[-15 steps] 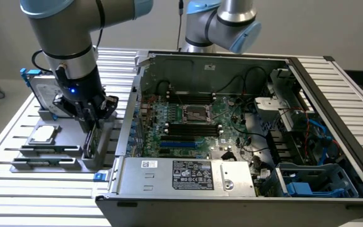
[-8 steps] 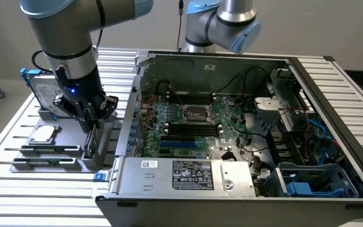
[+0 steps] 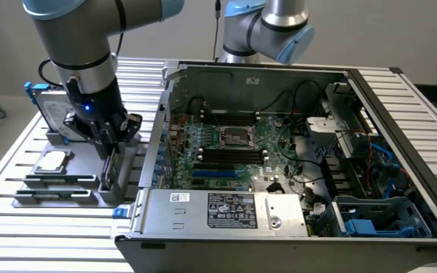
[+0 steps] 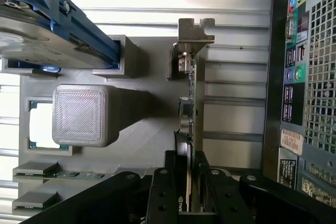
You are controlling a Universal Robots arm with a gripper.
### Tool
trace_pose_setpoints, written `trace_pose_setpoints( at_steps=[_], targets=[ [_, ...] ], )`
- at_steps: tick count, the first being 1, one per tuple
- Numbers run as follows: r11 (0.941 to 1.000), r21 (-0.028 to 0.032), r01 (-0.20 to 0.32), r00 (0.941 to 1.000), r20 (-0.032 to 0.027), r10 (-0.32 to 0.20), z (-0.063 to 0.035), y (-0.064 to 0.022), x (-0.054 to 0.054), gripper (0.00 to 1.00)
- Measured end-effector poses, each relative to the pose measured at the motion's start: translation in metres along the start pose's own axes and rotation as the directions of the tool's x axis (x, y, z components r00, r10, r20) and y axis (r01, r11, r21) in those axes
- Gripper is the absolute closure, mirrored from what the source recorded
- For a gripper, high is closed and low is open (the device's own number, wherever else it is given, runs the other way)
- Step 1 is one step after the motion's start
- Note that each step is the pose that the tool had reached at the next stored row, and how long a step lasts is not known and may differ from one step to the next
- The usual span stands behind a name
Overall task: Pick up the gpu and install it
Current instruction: 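Pick up the gpu and move the gpu toward the slot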
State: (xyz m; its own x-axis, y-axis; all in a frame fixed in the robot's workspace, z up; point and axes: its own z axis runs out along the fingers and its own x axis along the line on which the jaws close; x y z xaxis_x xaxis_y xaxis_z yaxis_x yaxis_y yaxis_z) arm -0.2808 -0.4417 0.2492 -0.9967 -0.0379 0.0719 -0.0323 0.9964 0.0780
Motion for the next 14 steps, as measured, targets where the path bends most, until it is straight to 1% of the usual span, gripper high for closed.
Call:
trace_pose_setpoints(
  at_steps=[3, 5, 10, 14],
  targets=[
    [1.0, -0.0061, 0.0, 1.0, 0.0001, 0.0, -0.0055, 0.001, 0.0, 0.74],
    [1.0, -0.0088, 0.001, 1.0, 0.0003, -0.001, -0.0099, 0.002, 0.001, 0.74],
    [0.9999, -0.0103, 0.001, 1.0, 0.0003, -0.001, -0.0238, 0.006, 0.002, 0.74],
    [0.9999, -0.0107, 0.001, 1.0, 0.0003, -0.001, -0.0383, 0.0091, 0.003, 0.74]
  ],
)
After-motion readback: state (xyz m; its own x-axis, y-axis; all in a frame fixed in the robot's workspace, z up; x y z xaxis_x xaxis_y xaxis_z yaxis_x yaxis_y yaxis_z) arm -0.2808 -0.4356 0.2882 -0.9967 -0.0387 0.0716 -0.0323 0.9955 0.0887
